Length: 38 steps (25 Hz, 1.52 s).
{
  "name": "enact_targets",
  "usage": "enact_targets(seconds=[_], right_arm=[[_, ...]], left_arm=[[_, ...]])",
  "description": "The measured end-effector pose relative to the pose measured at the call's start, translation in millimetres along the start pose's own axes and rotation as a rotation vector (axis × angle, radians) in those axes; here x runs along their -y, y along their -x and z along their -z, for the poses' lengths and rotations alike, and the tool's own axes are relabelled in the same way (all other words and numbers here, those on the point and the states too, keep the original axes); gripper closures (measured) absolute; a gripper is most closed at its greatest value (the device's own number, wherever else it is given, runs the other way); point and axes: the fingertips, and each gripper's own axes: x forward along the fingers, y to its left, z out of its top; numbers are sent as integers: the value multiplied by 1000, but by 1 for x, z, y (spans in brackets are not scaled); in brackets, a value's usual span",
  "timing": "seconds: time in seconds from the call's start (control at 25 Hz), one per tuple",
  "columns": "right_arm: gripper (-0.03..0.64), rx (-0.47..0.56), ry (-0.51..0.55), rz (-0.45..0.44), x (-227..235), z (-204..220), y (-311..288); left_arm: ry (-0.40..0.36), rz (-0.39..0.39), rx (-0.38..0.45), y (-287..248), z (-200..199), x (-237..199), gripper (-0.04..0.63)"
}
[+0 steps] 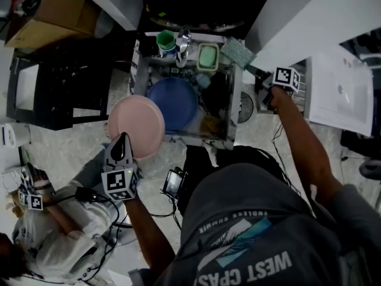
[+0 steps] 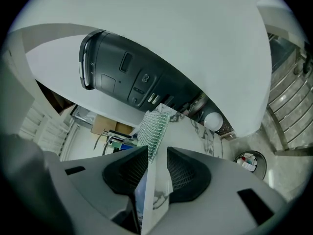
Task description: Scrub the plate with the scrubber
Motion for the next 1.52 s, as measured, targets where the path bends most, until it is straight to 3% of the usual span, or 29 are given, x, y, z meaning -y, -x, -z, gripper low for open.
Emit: enact_targets(seconds=[0.4, 0.64, 0.8, 1.04, 1.2, 1.36, 1.52], right_arm=[[482, 31, 14, 2, -6, -4, 19], [486, 91, 179, 38, -38, -17, 46], [522, 160, 390, 42, -94, -20, 73], [562, 157, 768, -183, -234, 11, 102], [572, 107, 1095, -388, -337, 66, 122], [579, 89, 1463, -570, -412, 138, 147], [588, 17, 1689, -593, -434, 193, 163]], left_arm=[[-21, 3, 29, 10, -6, 6, 595], [-51, -26, 72, 32, -32, 15, 595], [-83, -42, 109, 51, -54, 23, 595], [-129, -57, 166, 80, -90, 35, 595], [-120, -55, 220, 101, -125, 44, 595], [-105, -38, 296, 127, -163, 62, 595], [-159, -33, 355, 150, -188, 82, 595]])
